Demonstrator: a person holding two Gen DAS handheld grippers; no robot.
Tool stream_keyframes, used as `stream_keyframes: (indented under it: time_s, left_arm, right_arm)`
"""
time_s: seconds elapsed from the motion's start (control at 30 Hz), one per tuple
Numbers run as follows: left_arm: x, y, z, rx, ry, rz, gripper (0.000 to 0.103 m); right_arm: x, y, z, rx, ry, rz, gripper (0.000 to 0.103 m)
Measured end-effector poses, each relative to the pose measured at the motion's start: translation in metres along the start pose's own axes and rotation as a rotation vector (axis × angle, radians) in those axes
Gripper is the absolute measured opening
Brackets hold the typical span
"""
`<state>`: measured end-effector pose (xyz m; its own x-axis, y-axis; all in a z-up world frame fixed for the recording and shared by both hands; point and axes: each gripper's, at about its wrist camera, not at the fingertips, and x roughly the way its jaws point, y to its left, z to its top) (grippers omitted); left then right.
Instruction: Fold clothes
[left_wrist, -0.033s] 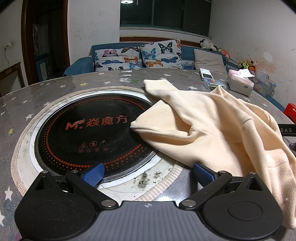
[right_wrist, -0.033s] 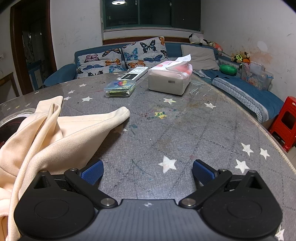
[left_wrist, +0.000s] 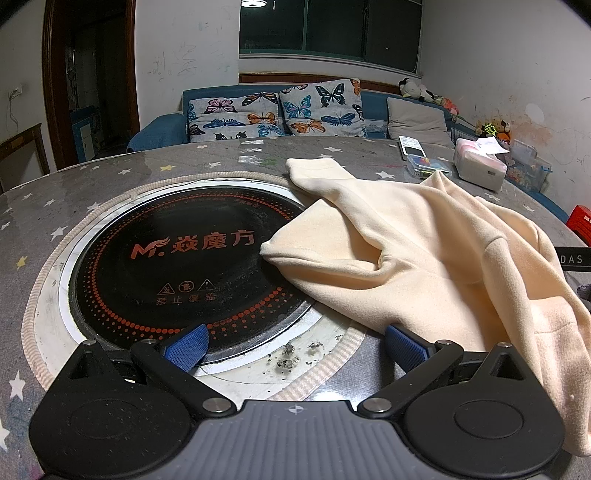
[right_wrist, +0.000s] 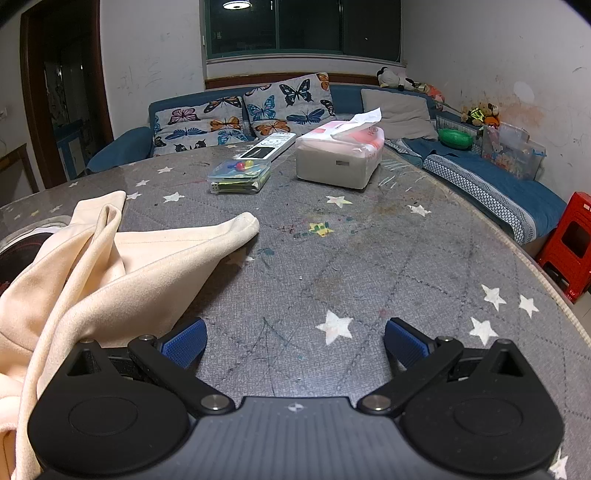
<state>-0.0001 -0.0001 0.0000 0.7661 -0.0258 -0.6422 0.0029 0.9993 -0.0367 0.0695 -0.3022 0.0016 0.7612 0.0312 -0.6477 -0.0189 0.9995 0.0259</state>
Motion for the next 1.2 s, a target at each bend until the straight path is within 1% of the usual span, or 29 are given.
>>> stream_keyframes:
  time_s: [0.23,0.37,0.57,0.73,1.0,1.2]
  left_arm:
    - [0.001,0.000,0.000,0.003,0.003,0.001,0.103]
    - [0.001,0.000,0.001,0.006,0.005,0.002,0.103]
    - [0.000,-0.002,0.000,0.006,0.006,0.007,0.103]
    - [-0.001,-0.004,0.000,-0.005,0.015,0.025,0.103]
    - [-0.010,-0.009,-0.004,-0.016,0.040,0.040,0.103]
    - [-0.022,-0.017,-0.004,-0.023,0.042,0.037,0.103]
  right_arm:
    - [-0.003,0.001,-0.002,-0.015,0.008,0.008,0.103]
    - [-0.013,-0.002,-0.008,-0.016,0.019,0.008,0.103]
    - [-0.036,-0.003,-0.017,-0.012,0.029,0.049,0.103]
    - [-0.048,-0.001,-0.025,-0.019,0.035,0.061,0.103]
    - [-0.068,-0.002,-0.038,0.005,0.038,0.081,0.103]
    - [-0.078,0.003,-0.042,-0.021,0.026,0.084,0.103]
